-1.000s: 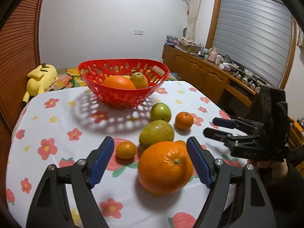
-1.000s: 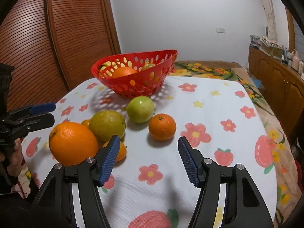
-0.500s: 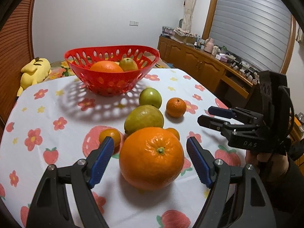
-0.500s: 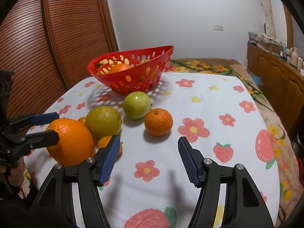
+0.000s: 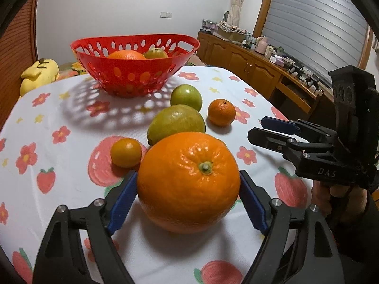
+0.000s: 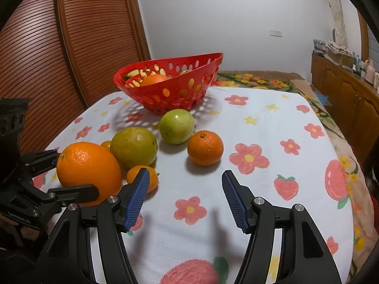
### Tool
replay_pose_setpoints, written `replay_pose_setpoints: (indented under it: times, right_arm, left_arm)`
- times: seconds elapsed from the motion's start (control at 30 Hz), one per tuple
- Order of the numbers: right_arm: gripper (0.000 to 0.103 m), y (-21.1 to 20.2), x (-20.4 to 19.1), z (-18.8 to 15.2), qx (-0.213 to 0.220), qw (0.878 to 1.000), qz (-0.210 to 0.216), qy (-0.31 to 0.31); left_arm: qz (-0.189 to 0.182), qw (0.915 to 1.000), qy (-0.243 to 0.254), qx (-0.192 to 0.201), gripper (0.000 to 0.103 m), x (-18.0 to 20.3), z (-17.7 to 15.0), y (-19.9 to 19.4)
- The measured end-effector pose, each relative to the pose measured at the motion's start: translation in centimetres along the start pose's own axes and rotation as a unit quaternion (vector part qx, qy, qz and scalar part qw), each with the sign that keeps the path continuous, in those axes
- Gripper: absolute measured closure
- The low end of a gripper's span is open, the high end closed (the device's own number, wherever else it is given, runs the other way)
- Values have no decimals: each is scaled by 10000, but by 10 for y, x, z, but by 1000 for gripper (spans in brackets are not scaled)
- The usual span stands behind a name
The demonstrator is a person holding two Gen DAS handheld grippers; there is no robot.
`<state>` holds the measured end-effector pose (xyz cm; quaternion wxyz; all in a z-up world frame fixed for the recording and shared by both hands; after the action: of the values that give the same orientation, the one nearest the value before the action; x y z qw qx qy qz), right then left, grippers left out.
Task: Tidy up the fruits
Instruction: 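Grasp the large orange with the left tool while the right tool grasps a small orange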
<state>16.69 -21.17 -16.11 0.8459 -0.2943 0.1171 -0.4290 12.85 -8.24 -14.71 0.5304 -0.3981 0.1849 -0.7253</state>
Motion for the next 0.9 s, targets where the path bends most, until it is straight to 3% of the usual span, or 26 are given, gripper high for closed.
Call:
replay_pose_setpoints:
  times: [0.27,0.9]
  right_arm:
    - [38,7,-10,1,-51,9999,122,-76]
    - [43,41,-43,7,-452,9969,516,-380]
  left_arm:
    - [-141,9999,-42,34,23,-4,0,-7]
    - [284,9992,-146,251,23,-41,3,-30]
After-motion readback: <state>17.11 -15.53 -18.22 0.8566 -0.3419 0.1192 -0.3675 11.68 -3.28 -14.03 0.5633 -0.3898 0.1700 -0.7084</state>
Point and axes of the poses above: each gripper's, at about its wrist camera, not at the fingertips, and y roughly the way its jaws point, x to its right, z to its top, the point moved 5 cm from there along y, roughly the way its jaws point, and after that the axes turned 14 degrees about -y, right-handed, at the moved point
